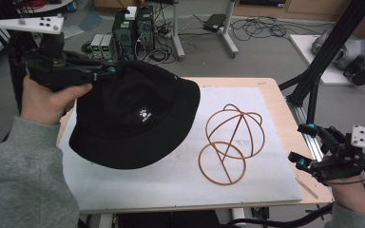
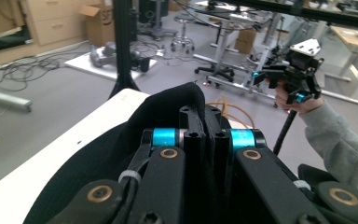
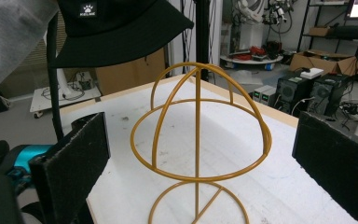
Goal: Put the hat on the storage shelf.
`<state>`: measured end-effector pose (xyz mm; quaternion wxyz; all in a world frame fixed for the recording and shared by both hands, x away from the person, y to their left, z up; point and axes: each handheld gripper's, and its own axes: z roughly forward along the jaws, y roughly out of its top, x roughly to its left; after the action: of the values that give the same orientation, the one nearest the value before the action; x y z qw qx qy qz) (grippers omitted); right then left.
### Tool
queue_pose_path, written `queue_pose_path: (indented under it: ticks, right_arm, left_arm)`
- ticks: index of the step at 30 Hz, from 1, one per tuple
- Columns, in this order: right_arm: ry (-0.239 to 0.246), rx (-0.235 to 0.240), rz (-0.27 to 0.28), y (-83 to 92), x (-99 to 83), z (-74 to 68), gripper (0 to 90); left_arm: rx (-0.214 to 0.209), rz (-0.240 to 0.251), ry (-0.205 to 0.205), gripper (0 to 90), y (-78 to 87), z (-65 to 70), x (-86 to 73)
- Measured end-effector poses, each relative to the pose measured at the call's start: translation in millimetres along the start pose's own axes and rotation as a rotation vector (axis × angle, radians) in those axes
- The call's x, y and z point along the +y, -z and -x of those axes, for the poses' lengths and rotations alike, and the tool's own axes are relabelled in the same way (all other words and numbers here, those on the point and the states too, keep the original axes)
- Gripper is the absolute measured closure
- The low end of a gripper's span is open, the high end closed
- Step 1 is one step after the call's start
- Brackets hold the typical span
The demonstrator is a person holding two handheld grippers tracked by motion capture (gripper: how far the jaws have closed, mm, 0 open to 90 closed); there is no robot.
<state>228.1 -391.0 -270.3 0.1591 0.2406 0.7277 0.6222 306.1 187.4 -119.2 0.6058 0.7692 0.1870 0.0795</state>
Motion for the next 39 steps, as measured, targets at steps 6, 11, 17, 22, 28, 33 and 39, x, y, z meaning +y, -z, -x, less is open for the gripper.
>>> queue_pose_path:
  ticks: [6, 11, 17, 22, 28, 33, 39]
  right_arm:
    - [0.001, -0.015, 0.014, 11.1, -1.1, -2.5, 3.1]
    - [-0.007, -0.036, 0.024, 22.9, -2.7, -4.3, 3.1]
    - [-0.011, -0.059, 0.034, 33.9, -4.9, -6.5, 3.1]
    - [-0.015, -0.070, 0.030, 39.2, -6.2, -9.1, 3.1]
    - [-0.009, -0.074, 0.023, 43.0, -6.7, -12.7, 3.1]
    - [-0.006, -0.076, 0.026, 44.1, -6.8, -15.6, 3.1]
    - [-0.007, -0.076, 0.021, 46.3, -6.9, -18.8, 3.1]
  left_arm:
    - [-0.053, -0.016, -0.042, 87.9, -24.0, 5.2, 13.2]
    - [-0.092, -0.011, -0.076, 87.9, -43.0, 9.7, 20.4]
    - [-0.134, -0.022, -0.088, 87.9, -66.2, 10.2, 28.8]
    - [-0.173, -0.033, -0.100, 87.9, -89.6, 13.7, 36.9]
    - [-0.201, -0.042, -0.107, 87.9, -115.8, 16.7, 41.7]
    - [-0.228, -0.054, -0.104, 87.9, -135.3, 18.5, 43.2]
    - [-0.260, -0.062, -0.095, 87.8, -164.8, 22.3, 43.5]
